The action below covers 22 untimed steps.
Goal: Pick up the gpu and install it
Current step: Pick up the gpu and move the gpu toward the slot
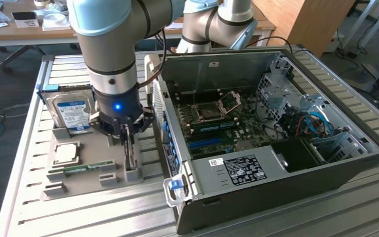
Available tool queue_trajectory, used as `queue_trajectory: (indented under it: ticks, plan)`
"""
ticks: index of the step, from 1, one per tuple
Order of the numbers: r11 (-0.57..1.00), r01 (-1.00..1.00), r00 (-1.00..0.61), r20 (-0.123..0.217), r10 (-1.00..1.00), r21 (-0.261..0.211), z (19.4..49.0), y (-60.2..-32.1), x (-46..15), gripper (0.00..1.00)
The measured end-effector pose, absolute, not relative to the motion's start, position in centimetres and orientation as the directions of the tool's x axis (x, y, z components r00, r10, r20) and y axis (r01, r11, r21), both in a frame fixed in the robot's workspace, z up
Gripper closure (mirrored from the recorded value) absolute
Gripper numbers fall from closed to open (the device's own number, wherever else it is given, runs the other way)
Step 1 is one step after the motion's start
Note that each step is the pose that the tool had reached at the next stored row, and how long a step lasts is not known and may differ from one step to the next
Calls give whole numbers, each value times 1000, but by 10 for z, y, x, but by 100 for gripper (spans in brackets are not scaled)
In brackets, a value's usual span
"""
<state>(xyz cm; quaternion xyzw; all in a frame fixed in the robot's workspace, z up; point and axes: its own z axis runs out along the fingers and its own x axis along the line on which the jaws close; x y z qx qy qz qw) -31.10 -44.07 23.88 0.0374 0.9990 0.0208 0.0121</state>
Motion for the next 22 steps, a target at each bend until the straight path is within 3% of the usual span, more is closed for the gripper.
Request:
queue_trajectory:
  ticks: [22]
  plan:
    - [998,53,-998,-23,54,43,283,-441,-311,73]
